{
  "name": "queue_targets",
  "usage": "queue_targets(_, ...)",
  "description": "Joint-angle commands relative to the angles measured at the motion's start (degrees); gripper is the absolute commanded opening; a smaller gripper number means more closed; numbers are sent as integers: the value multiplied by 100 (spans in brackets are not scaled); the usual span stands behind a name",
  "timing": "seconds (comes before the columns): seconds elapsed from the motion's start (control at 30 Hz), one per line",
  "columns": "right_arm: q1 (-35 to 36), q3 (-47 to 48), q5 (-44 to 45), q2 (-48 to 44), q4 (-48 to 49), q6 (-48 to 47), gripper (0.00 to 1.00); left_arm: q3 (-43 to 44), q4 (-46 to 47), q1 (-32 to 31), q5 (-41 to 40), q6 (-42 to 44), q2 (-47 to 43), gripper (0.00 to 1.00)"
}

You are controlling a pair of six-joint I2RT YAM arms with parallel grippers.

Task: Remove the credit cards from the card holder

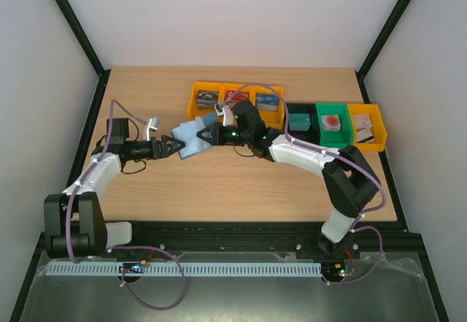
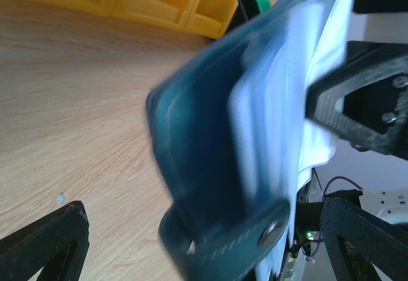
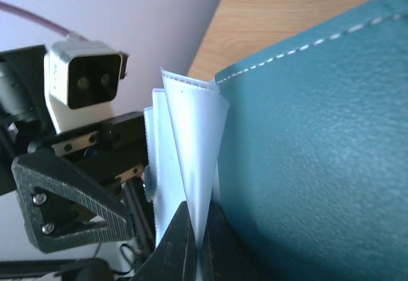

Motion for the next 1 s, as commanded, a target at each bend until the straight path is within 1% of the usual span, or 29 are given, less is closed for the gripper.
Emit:
queue_targets(0.0, -38, -234, -840, -168, 1163, 291, 2, 300, -286, 19, 624, 415, 15, 99)
queue_targets(0.03, -44, -268, -887, -222, 1240, 258, 2, 296, -279, 19, 763, 420, -3, 98)
queue_targets(0.07, -45, -304, -923, -267, 1296, 227, 2, 287, -272, 15, 888, 447, -25, 94)
queue_targets(0.1, -46, -337, -938, -304, 1324, 199, 2, 276, -273, 19, 985, 476, -43, 87)
queue_targets(0.13, -46, -353, -969, -329, 1347, 179, 2, 262, -265, 19, 1059, 489, -88, 75)
queue_targets(0.2, -48, -377, -1040, -330, 1414, 202, 2, 247, -262, 10, 1200, 536, -160, 46)
queue_targets(0.23, -51, -377, -1086, -308, 1468, 220, 2, 245, -279, 10, 1291, 569, -178, 34)
queue_targets(0.33, -53, -378, -1136, -266, 1514, 247, 1, 287, -325, 6, 1424, 596, -199, 5)
queue_targets(0.37, -61, -383, -1127, -253, 1501, 228, 2, 306, -349, 10, 1429, 599, -206, 3)
queue_targets(0.47, -191, -484, -990, -278, 1308, 40, 2, 374, -460, 8, 1479, 672, -201, 2)
queue_targets(0.53, -370, -635, -548, -318, 977, -172, 13, 436, -531, 10, 1219, 641, -200, 2)
queue_targets(0.57, -455, -640, -275, -325, 666, -319, 21, 459, -536, 6, 973, 580, -207, 2)
queue_targets(0.67, -512, -271, 383, -354, -631, -1302, 39, 623, -674, -2, 239, 589, -188, 2)
queue_targets(0.73, -512, -76, 686, -433, -1219, -1827, 46, 807, -807, -49, -283, 555, -110, 2)
queue_targets(0.83, -564, -14, 1092, -617, -1698, -2236, 50, 1049, -1098, -291, -507, 659, 145, 2)
queue_targets(0.97, -754, -113, 1598, -924, -2082, -2314, 51, 1314, -1498, -1142, -593, 847, 762, 2)
